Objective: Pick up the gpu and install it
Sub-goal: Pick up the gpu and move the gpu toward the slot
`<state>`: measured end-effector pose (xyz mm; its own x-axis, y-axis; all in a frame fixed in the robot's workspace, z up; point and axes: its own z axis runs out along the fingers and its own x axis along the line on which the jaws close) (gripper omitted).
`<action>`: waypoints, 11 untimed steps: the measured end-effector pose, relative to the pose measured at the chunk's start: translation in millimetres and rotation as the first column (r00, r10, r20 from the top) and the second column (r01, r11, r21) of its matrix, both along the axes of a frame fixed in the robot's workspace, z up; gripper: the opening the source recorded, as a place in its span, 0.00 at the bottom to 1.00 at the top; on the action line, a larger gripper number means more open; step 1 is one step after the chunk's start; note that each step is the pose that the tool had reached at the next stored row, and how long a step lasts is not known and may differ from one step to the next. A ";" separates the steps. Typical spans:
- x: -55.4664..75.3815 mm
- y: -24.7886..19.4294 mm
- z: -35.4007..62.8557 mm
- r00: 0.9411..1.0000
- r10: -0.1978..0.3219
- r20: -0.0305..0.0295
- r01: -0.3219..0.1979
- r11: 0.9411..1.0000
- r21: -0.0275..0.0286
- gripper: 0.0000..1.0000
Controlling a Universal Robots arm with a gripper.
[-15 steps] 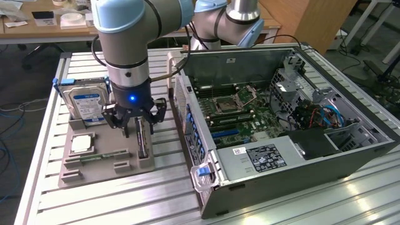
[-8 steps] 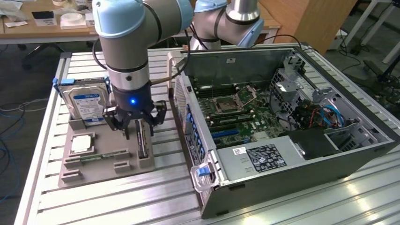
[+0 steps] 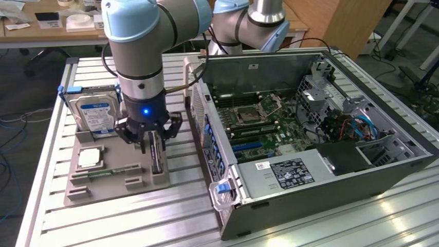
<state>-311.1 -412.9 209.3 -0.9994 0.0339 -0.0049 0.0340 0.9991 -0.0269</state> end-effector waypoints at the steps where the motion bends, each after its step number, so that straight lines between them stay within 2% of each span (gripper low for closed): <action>1: 0.0 0.0 0.0 1.000 0.000 0.000 0.000 1.000 0.000 0.49; 2: 0.0 0.0 0.0 1.000 0.000 0.000 0.000 1.000 0.000 0.49; 3: 0.1 0.0 0.0 1.000 0.000 0.000 0.000 1.000 0.000 0.42; 11: 1.8 -0.1 -0.1 1.000 0.000 0.000 0.000 1.000 0.000 0.42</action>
